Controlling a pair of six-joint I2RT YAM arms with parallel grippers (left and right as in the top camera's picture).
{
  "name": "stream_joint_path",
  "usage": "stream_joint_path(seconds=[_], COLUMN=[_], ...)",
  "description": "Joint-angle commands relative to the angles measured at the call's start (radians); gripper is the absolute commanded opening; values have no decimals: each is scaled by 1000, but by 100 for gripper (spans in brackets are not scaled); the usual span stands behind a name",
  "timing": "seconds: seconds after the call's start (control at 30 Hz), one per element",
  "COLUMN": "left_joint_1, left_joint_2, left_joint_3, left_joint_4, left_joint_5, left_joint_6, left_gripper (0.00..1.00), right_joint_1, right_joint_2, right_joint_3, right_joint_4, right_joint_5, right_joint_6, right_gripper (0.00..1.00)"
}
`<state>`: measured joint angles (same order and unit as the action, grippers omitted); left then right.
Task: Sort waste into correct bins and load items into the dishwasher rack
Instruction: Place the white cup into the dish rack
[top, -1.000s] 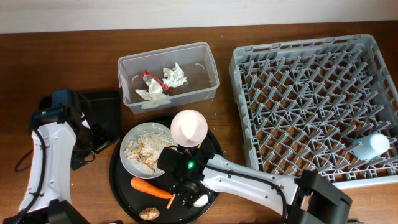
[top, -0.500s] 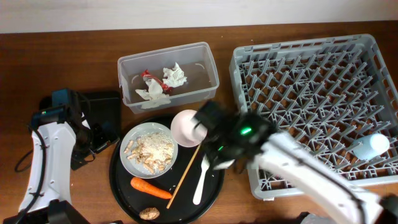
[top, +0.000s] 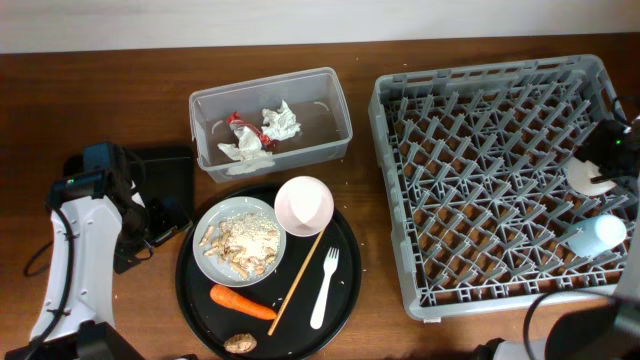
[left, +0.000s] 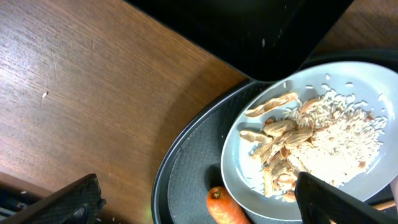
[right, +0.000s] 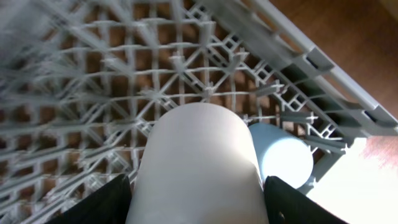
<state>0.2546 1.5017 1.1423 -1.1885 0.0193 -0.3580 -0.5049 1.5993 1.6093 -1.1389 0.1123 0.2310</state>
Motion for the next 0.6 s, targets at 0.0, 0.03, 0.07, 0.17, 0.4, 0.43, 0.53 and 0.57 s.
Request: stream_joint_path(seconds=[0.0,0.03,0.07,0.17,0.4,0.43,0.53,0.57], left_joint_1=[3,3,3,3,3,3,3,3], left_joint_2=[-8,-8,-8,-8,-8,-8,-8,-8], left_joint_3=[-2,-2,-2,-2,-2,-2,-2,-2], left_joint_4=[0,-1,0,-2,-1,-1,-2,-2], left_joint_5=[0,0,0,0,0,0,0,0], left_joint_6=[15,15,15,15,15,15,15,15], left_gripper=[99,99,99,99,99,99,99,99], right_joint_1=[-36,-41,-41,-48,-71,-71,-72,-71], right_joint_2=[85,120,144,191,240,252,271,272], right_joint_3=[22,22,22,22,19,19,19,19], right_joint_4=[39,67,90,150,171,172,188,190], right_joint_5=[1,1,1,5,0,-3,-3,-3], right_joint_6=[-10,-10,-10,-10,-10,-10,-10,-10], right_gripper=[69,69,69,68,68,69,70,80])
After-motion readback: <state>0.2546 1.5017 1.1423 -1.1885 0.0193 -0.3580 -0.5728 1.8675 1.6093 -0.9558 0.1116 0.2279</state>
